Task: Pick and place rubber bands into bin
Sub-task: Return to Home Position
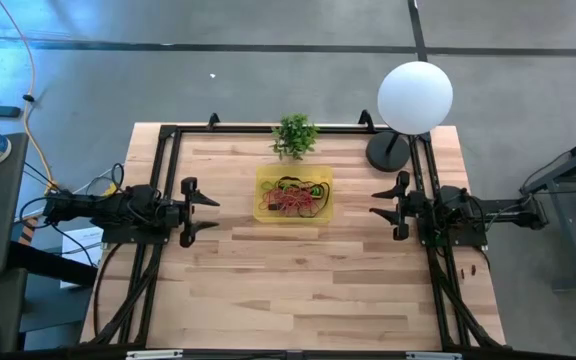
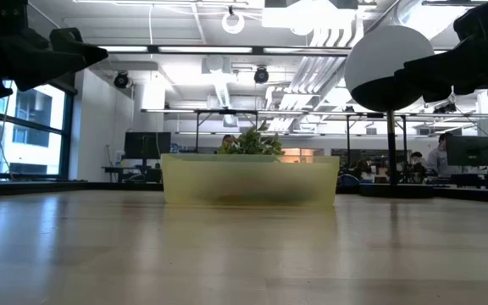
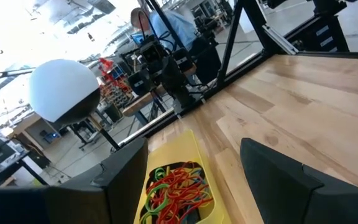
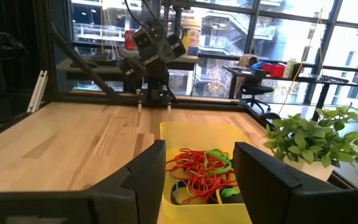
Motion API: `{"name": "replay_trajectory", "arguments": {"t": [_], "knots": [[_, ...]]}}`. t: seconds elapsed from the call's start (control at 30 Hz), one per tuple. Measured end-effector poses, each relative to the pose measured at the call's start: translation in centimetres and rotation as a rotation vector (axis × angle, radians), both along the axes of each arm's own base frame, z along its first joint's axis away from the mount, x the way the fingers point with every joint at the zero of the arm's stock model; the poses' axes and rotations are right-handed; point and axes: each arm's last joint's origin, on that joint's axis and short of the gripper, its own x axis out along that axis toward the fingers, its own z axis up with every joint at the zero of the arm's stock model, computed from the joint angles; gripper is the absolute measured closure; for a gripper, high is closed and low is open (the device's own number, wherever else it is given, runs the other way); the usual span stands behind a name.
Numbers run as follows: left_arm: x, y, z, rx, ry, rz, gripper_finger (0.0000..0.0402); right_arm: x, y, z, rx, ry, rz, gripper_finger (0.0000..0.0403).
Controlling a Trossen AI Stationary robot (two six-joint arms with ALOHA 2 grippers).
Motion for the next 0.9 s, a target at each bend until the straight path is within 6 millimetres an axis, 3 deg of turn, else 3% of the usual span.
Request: {"name": "replay_trajectory", "arguments": {"t": [0.17, 0.53, 0.9], "knots": [[0.0, 0.0, 0.0, -0.013, 0.0, 0.0, 0.0156, 0.0, 0.0, 0.01, 0.0, -0.001, 0.0, 0.0226], [-0.04, 0.38, 0.23, -0.36, -0.055, 0.121, 0.0156, 0.0, 0.0, 0.01, 0.0, -0.002, 0.0, 0.0226], [-0.02, 0.23, 0.14, -0.224, -0.029, 0.075, 0.0156, 0.0, 0.0, 0.02, 0.0, -0.002, -0.001, 0.0226]]}}
